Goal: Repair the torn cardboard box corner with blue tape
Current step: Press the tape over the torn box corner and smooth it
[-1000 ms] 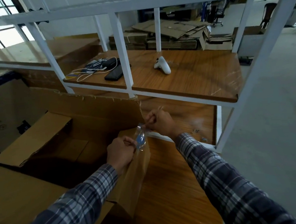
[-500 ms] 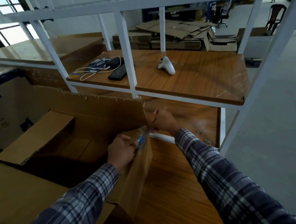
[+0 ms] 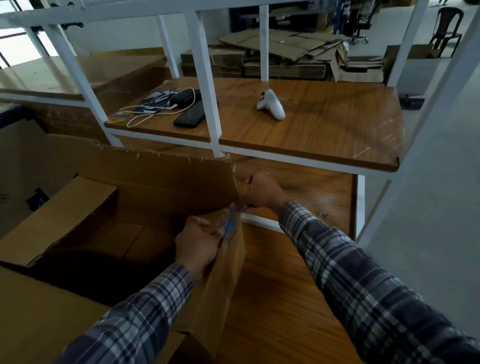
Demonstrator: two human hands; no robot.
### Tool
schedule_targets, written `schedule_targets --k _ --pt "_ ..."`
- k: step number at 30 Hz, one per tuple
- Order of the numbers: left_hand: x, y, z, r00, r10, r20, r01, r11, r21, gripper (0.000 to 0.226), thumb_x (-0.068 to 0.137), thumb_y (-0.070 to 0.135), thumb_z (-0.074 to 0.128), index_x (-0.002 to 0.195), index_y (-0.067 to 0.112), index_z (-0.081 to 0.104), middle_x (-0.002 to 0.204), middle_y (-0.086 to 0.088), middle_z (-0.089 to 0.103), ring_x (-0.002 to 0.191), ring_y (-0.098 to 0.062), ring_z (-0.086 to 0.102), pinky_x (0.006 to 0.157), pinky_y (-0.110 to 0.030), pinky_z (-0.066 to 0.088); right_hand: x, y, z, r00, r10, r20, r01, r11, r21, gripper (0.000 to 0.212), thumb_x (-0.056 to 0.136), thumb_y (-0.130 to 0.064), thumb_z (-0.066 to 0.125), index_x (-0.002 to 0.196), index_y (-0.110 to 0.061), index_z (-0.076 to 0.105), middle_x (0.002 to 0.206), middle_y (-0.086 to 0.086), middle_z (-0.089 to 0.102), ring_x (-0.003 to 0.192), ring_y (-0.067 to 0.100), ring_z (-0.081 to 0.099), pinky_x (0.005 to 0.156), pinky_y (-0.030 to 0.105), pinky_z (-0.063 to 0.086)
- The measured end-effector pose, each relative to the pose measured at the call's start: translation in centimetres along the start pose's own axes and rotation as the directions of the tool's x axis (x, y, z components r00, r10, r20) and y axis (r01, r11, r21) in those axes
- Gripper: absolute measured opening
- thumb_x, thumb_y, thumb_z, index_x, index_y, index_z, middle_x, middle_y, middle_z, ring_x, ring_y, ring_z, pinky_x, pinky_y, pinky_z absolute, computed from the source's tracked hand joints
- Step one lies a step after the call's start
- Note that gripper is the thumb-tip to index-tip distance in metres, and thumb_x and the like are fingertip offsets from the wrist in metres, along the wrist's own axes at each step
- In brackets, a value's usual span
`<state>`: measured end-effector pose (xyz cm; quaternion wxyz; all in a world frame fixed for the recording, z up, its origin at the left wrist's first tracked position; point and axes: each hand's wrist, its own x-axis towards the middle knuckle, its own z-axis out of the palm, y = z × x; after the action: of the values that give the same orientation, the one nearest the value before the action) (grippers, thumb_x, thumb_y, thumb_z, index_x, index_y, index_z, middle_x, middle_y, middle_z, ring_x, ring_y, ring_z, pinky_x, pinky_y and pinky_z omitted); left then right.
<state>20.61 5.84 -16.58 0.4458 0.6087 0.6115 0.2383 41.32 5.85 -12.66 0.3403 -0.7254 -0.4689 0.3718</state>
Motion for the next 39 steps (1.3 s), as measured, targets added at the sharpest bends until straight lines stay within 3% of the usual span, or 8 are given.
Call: schedule_targets --k 7,14,17,20,24,28,33,39 --pt "0.3 -0.4 0.1 1.000 0.010 0.025 -0.010 1.000 0.026 0.030 0.096 0.027 0.079 0.114 0.029 0.056 0.107 -0.007 0.076 0.088 -0.024 0.077 0.074 -0.039 0.064 1.1 1.2 0.1 0.998 0.059 0.028 -0.060 0.998 0.023 0.019 0.084 -0.009 0.090 0.085 -0.008 0.071 0.083 0.011 0.080 0.056 0.006 0.073 0.050 0.014 0.056" --pt "-0.3 0.3 0.0 0.998 -0.042 0.042 0.042 0.999 -0.009 0.027 0.097 0.024 0.078 0.116 0.024 0.059 0.102 -0.007 0.076 0.075 -0.020 0.074 0.061 -0.032 0.057 1.3 3.0 0.6 0.953 0.178 0.245 -0.247 0.925 0.289 0.025 0.095 -0.007 0.077 0.072 -0.012 0.072 0.061 -0.001 0.065 0.056 0.008 0.061 0.057 0.017 0.057" --pt "-0.4 0.8 -0.3 0.981 -0.152 0.121 0.166 0.979 -0.115 0.020 0.098 0.019 0.078 0.111 0.018 0.063 0.099 -0.009 0.074 0.068 -0.016 0.066 0.057 -0.030 0.054 1.3 3.0 1.1 0.933 0.190 0.304 -0.278 0.920 0.277 0.047 0.101 -0.006 0.067 0.056 -0.018 0.072 0.056 -0.004 0.056 0.058 0.010 0.049 0.065 0.021 0.050" --pt "-0.1 1.1 -1.1 0.921 -0.289 0.262 0.347 0.914 -0.212 0.011 0.100 0.014 0.074 0.106 0.005 0.074 0.083 -0.005 0.070 0.062 -0.011 0.059 0.050 -0.021 0.054 1.7 3.0 1.3 0.946 0.204 0.251 -0.276 0.915 0.296 0.022 0.095 -0.008 0.075 0.074 -0.012 0.069 0.080 0.009 0.066 0.079 0.019 0.061 0.081 0.026 0.059" --pt "0.8 0.2 -2.1 0.866 -0.387 0.318 0.468 0.851 -0.238 0.010 0.103 0.004 0.066 0.108 0.000 0.073 0.075 -0.007 0.067 0.060 -0.011 0.059 0.041 -0.019 0.052 1.9 3.4 1.3 0.951 0.210 0.229 -0.279 0.903 0.327 0.021 0.094 -0.008 0.075 0.075 -0.012 0.068 0.074 0.005 0.068 0.066 0.013 0.064 0.078 0.027 0.059" --pt "0.9 -1.8 -2.4 0.958 -0.230 0.174 0.232 0.973 0.009 0.017 0.105 0.013 0.065 0.116 0.004 0.074 0.083 -0.007 0.072 0.069 -0.016 0.067 0.061 -0.029 0.057 2.3 3.5 1.9 0.960 0.217 0.179 -0.266 0.907 0.328 0.010 0.093 -0.013 0.080 0.096 -0.007 0.072 0.107 0.016 0.081 0.087 0.022 0.078 0.098 0.041 0.064" --pt "-0.4 0.0 -1.4 0.913 0.366 0.179 -0.406 0.853 0.328 0.051 0.112 0.044 0.048 0.157 0.023 0.051 0.156 -0.003 0.056 0.144 -0.026 0.052 0.114 -0.042 0.045 2.3 3.6 2.4 0.963 0.219 0.156 -0.261 0.899 0.352 0.016 0.093 -0.015 0.079 0.103 -0.007 0.069 0.105 0.013 0.078 0.067 0.015 0.077 0.067 0.027 0.066" --pt "-1.0 -0.7 2.0 0.842 0.322 0.433 -0.521 0.692 0.500 0.065 0.111 0.057 0.019 0.171 0.033 0.013 0.180 0.008 0.013 0.167 -0.020 0.006 0.134 -0.050 0.012 2.0 4.4 2.8 0.965 0.237 0.111 -0.261 0.873 0.411 0.020 0.096 -0.009 0.074 0.111 0.004 0.073 0.091 0.011 0.075 0.053 0.011 0.070 0.049 0.020 0.056"
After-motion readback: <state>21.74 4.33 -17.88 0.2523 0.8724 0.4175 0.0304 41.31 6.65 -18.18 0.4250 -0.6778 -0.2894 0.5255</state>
